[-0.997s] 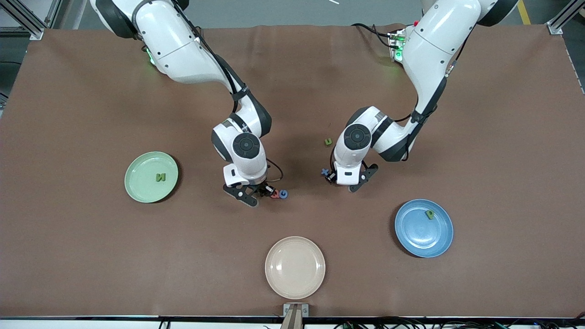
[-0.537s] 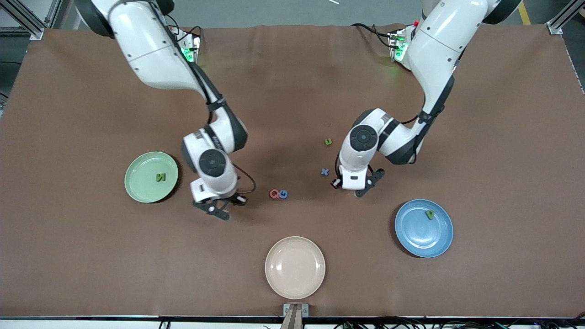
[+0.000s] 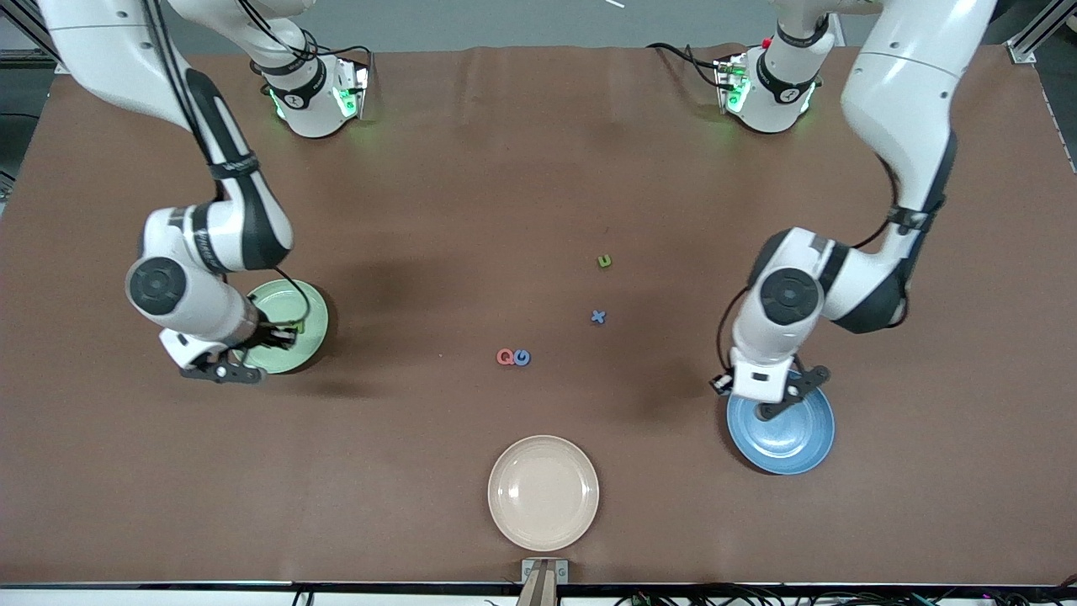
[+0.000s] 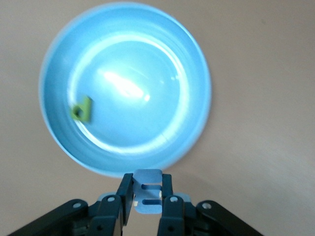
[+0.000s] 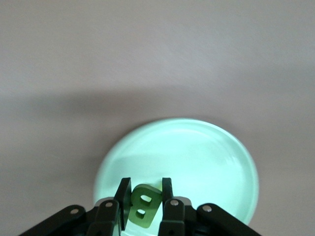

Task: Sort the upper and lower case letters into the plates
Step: 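Drop the B on the green plate while the left gripper drops m on blue plate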

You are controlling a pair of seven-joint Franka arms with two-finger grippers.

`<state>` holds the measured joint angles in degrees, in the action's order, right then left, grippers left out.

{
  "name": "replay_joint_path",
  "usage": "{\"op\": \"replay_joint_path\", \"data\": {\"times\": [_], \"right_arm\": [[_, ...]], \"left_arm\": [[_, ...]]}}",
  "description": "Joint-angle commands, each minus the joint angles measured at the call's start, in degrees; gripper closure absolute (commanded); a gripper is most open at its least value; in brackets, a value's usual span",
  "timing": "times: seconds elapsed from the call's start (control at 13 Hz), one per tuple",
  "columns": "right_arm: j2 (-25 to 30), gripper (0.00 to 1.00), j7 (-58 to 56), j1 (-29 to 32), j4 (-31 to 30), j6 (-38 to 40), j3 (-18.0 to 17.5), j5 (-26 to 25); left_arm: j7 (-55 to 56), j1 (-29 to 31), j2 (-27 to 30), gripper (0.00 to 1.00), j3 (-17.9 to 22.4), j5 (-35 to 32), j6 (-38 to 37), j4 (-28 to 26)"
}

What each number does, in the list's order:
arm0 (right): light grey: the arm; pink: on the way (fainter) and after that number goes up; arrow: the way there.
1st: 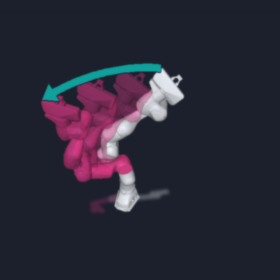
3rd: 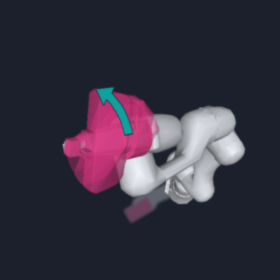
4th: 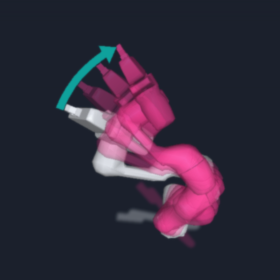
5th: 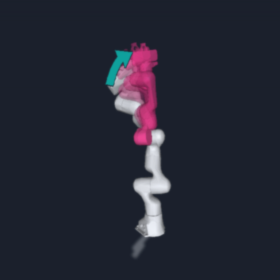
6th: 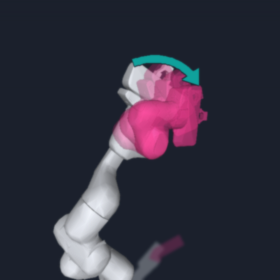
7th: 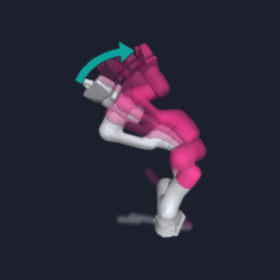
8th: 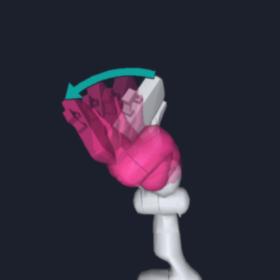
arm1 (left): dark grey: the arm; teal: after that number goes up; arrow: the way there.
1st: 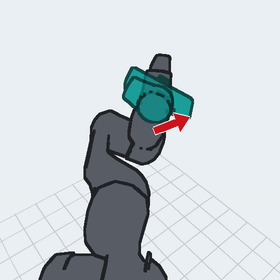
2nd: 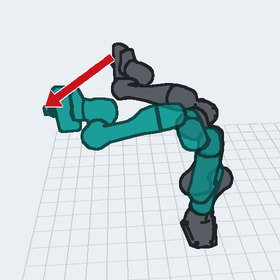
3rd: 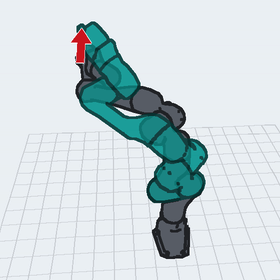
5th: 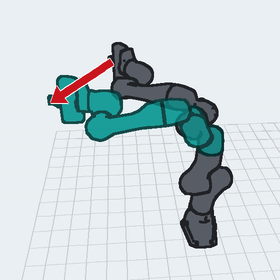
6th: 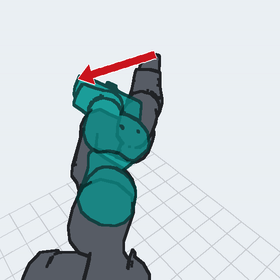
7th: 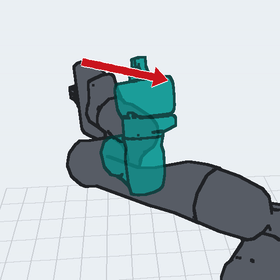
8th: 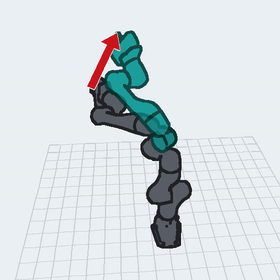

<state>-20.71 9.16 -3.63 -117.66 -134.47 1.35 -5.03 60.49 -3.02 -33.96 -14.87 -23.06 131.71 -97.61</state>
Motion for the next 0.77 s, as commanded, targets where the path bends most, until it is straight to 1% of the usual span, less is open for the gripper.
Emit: {"op": "replay_joint_path", "data": {"times": [0.0,0.08,0.15,0.23,0.31,0.38,0.54,0.61,0.69], "right_arm": [[3.6,1.0,-6.1,4.1,-12.7,-10.5,-1.4,0.8],[3.4,1.0,-8.5,5.5,-13.7,-11.9,-1.3,0.7],[3.0,0.96,-9.9,6.8,-14.0,-12.0,-1.3,0.7],[3.0,0.57,-10.3,7.1,-14.0,-11.7,-1.3,0.8],[3.1,0.01,-10.1,7.1,-13.9,-11.3,-1.3,0.8],[3.3,0.0,-9.7,7.0,-13.8,-11.3,-1.4,0.8],[3.4,0.0,-6.8,5.7,-13.2,-11.3,-1.9,2.1],[3.2,0.0,-2.4,3.5,-12.0,-11.3,-2.7,3.7],[2.8,0.0,2.9,0.6,-9.6,-11.3,-2.8,3.8]], "left_arm": [[-5.5,3.0,-0.6,0.98,-0.6,-1.0,-0.7,-0.7],[-7.0,4.2,-1.4,0.91,-0.6,-1.0,-0.5,-0.6],[-7.2,4.5,-2.0,0.76,-0.6,-1.0,-0.2,-0.5],[-7.2,4.5,-2.4,0.44,-0.6,-1.0,-0.1,-0.3],[-7.0,4.5,-2.4,0.17,-0.6,-0.4,0.0,-0.2],[-6.5,4.4,-2.2,0.0,-0.7,-0.3,0.0,-0.2],[-5.7,3.7,-1.7,0.0,-1.6,0.4,-0.1,-0.4],[-3.9,3.6,-1.5,0.0,-2.9,1.2,-0.4,-0.6],[-1.0,3.6,-1.5,0.0,-5.2,1.3,-0.5,-0.7]]}}
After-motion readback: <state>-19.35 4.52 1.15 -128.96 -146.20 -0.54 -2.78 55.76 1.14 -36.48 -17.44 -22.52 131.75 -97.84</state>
